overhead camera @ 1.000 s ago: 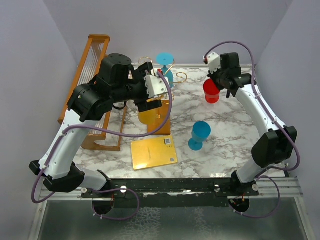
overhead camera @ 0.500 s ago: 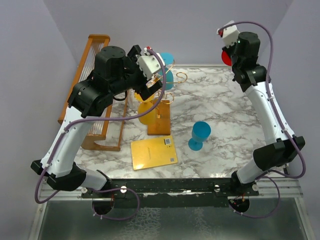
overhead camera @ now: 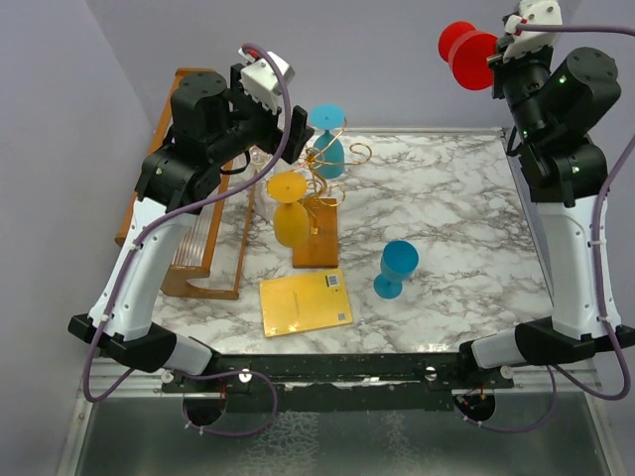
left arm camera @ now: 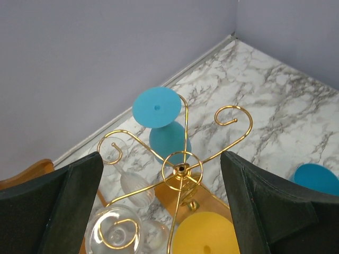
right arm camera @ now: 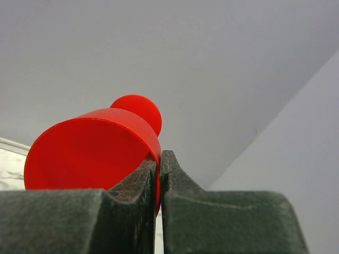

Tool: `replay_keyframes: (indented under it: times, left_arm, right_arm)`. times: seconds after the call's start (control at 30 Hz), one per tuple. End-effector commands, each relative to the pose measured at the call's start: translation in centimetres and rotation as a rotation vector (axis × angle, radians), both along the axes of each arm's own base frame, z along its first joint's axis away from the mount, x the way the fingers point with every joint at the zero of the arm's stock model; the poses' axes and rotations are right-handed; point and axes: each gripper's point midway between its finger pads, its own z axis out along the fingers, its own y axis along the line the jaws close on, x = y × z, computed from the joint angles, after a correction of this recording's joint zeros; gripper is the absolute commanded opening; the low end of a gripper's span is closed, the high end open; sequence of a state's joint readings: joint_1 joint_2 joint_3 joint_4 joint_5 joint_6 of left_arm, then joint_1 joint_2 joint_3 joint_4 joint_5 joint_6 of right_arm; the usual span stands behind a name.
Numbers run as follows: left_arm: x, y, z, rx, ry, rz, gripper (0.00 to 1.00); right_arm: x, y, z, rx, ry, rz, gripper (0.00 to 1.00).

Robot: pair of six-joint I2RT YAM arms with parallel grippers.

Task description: Place the wine glass upside down on the wine glass rack

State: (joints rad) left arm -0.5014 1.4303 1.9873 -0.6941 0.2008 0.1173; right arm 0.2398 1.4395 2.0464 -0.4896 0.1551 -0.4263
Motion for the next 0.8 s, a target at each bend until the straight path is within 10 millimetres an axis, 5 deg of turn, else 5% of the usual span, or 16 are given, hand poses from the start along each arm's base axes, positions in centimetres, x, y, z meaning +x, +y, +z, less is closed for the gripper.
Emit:
replay_keyframes:
  times: [0.0,0.37,0.77]
  left_arm:
    - [-0.4,-1.1,2.3,-0.155,-0.027,-0.059,0.94]
    - [0.1,-3.0,5.3,-0.311,-0.018,-0.125,0.88]
    - [0.0,-5.9,4.7,-0.494,0.184,-0.257,0.78]
  right_arm:
    - [-2.8,4.2,2.1,0.095,-0.035,0.264,0.01]
    - [-5.9,9.8,2.2,0.172,0.031,0.615,0.01]
    - [-8.7,12.5,0.9,0.172,0.096,0.813,0.01]
